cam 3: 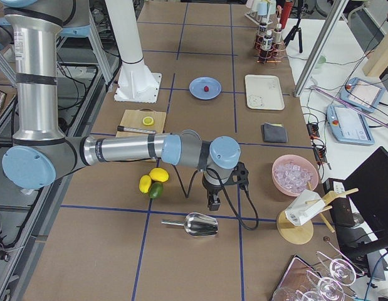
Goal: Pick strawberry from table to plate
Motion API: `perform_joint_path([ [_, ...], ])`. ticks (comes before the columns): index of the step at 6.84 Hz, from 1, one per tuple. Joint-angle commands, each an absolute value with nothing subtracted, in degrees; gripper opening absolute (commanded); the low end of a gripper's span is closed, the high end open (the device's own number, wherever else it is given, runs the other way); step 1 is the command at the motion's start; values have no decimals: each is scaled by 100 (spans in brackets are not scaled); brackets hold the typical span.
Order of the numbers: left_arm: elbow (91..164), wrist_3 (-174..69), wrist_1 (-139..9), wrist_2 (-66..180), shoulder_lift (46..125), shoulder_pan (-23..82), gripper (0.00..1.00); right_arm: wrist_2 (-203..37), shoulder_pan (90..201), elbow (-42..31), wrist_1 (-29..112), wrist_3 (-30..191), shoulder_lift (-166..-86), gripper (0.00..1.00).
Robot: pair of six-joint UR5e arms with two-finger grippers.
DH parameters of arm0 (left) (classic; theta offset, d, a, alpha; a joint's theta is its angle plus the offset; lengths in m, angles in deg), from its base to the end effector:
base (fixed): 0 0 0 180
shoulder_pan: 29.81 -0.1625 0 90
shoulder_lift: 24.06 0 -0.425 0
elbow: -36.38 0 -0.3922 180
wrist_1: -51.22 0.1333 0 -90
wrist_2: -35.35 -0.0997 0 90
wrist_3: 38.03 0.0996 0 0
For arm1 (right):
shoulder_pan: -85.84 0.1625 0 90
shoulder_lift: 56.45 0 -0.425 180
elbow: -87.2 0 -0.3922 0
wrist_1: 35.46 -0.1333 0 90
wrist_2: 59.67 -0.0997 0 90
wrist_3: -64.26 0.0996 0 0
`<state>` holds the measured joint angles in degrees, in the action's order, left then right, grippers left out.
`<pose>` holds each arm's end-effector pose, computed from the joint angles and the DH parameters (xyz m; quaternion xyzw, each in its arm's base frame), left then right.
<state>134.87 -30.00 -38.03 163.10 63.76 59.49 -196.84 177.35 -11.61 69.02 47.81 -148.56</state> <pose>-0.0664 -0.4814 0.6128 0.0665 0.3195 0.0876 0.9412 0.0724 -0.4617 0.6220 0.0009 -0.4040 -0.0920 0.9101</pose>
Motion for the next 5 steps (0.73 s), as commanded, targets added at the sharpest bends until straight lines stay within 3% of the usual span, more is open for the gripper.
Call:
perform_joint_path([
  [1, 13272, -2995, -3633, 16306, 6269, 6036, 100, -19695, 17795, -922, 6233, 4704, -14803, 100],
  [5, 13016, -3056, -3632, 16771, 6278, 6045, 100, -19704, 17909, -886, 5929, 4994, -15110, 100],
])
